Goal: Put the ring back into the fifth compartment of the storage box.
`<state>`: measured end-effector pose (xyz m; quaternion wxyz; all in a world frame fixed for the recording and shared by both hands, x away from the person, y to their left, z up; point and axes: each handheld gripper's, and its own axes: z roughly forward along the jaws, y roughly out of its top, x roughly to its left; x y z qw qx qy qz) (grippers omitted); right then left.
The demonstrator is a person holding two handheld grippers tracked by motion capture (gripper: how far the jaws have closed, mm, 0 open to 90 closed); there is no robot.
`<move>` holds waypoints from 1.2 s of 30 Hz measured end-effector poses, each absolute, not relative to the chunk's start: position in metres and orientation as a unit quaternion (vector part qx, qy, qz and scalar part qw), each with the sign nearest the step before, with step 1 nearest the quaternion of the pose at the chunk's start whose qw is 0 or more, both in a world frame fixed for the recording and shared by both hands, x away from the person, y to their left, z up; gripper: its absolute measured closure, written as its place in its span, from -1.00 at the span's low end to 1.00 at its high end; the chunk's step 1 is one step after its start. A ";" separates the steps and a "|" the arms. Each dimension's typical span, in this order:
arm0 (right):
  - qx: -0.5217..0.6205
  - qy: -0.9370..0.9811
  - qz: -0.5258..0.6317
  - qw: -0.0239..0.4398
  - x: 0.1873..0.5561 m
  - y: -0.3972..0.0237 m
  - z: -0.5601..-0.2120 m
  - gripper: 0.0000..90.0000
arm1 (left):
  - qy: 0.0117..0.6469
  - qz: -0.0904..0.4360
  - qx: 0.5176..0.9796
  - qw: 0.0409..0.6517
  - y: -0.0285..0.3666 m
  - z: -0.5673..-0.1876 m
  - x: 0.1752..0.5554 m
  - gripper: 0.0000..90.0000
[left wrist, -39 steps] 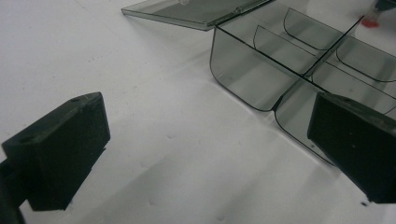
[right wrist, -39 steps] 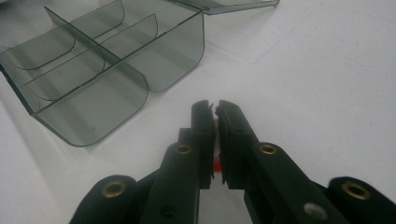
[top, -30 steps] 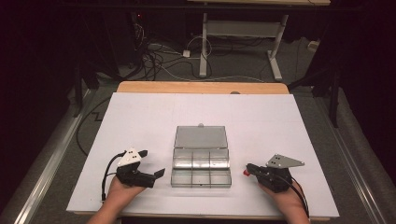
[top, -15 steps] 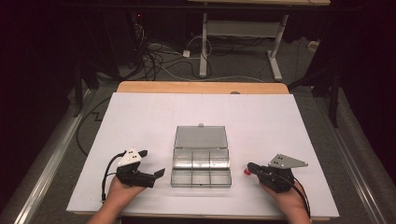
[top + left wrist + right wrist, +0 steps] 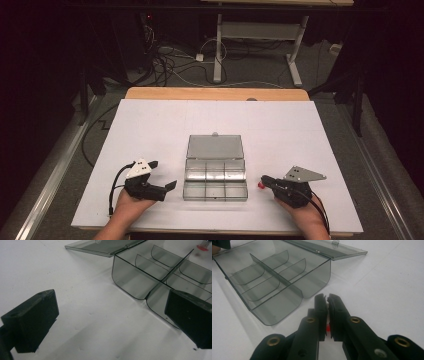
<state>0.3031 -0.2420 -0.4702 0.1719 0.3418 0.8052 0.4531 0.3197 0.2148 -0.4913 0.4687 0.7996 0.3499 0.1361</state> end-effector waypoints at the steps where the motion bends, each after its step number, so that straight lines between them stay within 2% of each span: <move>1: 0.342 0.805 0.453 0.171 0.303 -0.241 -0.470 0.93 | 0.350 0.136 0.799 0.469 0.215 -0.491 0.320 -1.00; 17: 0.336 0.804 0.459 0.174 0.303 -0.237 -0.469 0.94 | 0.347 0.135 0.801 0.468 0.214 -0.491 0.320 -1.00; 36: 0.325 0.790 0.483 0.193 0.300 -0.237 -0.448 0.93 | 0.348 0.135 0.801 0.468 0.214 -0.492 0.320 -1.00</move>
